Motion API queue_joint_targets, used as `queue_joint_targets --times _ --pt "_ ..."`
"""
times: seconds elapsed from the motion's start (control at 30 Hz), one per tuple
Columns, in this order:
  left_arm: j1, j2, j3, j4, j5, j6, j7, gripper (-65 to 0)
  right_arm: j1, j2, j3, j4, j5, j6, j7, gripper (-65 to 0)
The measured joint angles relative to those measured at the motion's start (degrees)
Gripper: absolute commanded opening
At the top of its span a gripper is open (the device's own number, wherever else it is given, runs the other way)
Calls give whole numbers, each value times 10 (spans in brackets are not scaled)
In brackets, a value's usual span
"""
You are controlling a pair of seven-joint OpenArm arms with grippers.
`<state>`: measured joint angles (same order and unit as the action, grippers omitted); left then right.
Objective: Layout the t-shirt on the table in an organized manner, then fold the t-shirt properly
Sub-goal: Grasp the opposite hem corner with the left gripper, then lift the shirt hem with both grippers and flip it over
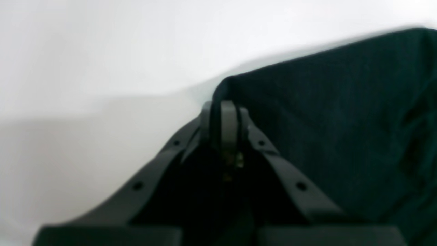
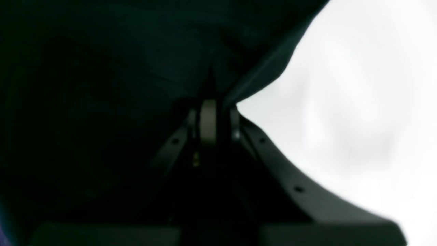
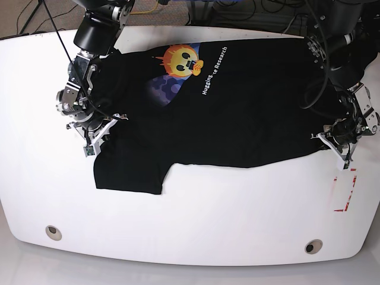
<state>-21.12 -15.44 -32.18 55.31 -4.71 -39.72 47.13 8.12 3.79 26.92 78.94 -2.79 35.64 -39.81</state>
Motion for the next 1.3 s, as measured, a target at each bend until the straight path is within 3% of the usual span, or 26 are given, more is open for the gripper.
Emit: queue_joint_targets --times 0.2,0.33,0.5,0.93,1.1,1.3 --pt "6 13 -7 114 -1 -3 74 -650 -10 2 0 82 1 4 -14 -636" --pt "0 14 -21 214 -57 -8 126 -650 -11 2 0 141 8 7 -45 -636" --pt "-2 11 -23 292 -80 -2 199 -650 -7 3 -2 181 8 4 -72 -636" --pt "-27 17 -24 421 -128 0 289 -650 43 19 -3 192 6 5 -96 -636" --pt "-92 16 -24 470 -136 -3 312 -650 99 46 -14 201 16 10 -113 -634" --pt "-204 16 -24 487 -140 -2 340 -650 205 98 -75 203 17 8 -120 -633"
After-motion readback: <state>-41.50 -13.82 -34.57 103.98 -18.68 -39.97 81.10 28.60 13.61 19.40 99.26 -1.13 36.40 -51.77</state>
